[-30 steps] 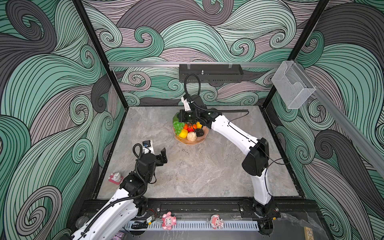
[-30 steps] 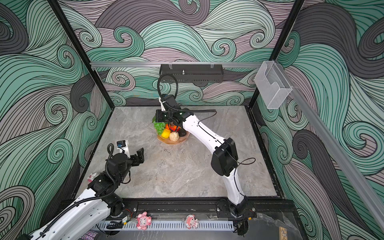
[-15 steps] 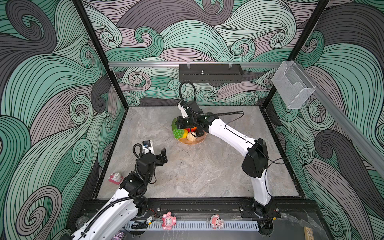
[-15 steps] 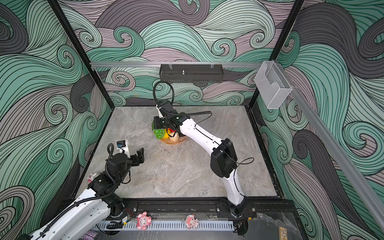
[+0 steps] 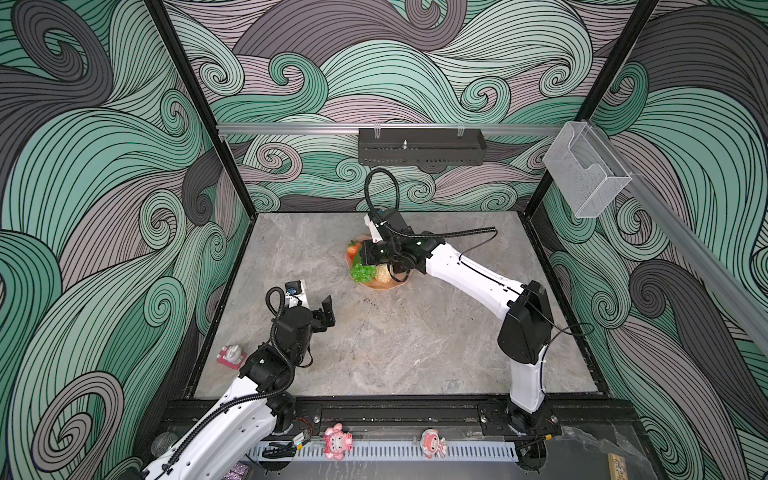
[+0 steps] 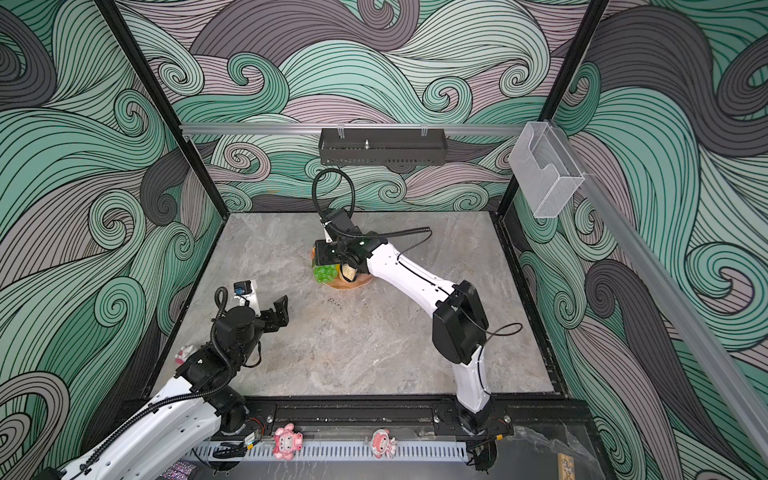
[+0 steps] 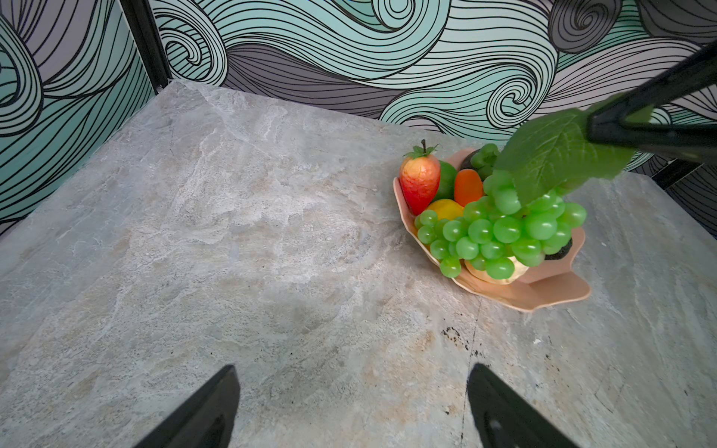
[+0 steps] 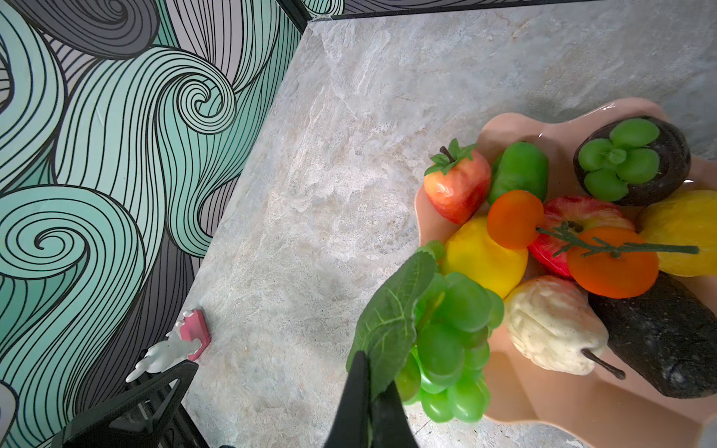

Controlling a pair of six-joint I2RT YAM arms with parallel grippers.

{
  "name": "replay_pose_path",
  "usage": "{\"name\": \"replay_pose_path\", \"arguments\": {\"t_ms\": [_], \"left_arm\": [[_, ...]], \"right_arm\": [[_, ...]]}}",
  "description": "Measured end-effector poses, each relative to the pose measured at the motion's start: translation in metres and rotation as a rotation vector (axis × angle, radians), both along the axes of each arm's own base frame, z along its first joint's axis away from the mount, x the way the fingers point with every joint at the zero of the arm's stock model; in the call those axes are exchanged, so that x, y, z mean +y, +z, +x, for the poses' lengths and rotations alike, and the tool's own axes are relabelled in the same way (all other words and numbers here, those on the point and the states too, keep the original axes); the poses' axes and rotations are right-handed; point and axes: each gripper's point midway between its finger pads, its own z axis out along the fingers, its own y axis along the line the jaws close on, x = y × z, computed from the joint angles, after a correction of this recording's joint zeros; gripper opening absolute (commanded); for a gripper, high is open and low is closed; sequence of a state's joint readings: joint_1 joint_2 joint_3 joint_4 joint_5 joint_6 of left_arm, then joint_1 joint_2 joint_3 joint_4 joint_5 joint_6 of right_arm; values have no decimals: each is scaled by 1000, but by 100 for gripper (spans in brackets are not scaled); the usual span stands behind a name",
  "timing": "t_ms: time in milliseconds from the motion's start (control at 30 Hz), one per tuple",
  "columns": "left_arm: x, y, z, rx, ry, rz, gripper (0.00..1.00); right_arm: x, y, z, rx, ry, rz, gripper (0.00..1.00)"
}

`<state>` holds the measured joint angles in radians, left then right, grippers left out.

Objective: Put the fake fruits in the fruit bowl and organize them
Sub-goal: 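Lower the grapes onto the bowl's near edge with the right gripper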

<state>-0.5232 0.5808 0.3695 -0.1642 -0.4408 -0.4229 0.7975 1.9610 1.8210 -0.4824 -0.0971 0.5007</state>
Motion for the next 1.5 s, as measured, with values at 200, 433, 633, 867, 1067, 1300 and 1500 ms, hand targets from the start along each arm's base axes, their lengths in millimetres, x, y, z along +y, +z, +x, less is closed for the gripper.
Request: {"name": "replay_pose_path", "arguments": {"t_ms": [200, 433, 633, 867, 1067, 1300, 1500], "left_arm": [[0, 0, 0, 0, 0, 0, 94], [0, -1, 0, 5, 0, 3, 94], [0, -3, 1, 11, 0, 6, 94], [0, -3, 1, 12, 0, 7, 94], [-1, -4, 1, 16, 0, 9, 93], [-1, -4, 1, 16, 0, 10, 94], [-1, -4, 1, 16, 0, 10, 94]], "right_arm": [[-12, -15, -3, 14, -19, -30, 0], [-30, -32, -3, 36, -45, -59, 0], [-39, -40, 0, 34, -66, -66, 3], [-48, -47, -6, 40, -77, -66, 8], [-54, -44, -11, 30, -87, -47, 10], [-60, -56, -16, 47, -101, -56, 11], [-66, -70, -21, 61, -105, -71, 12]]}}
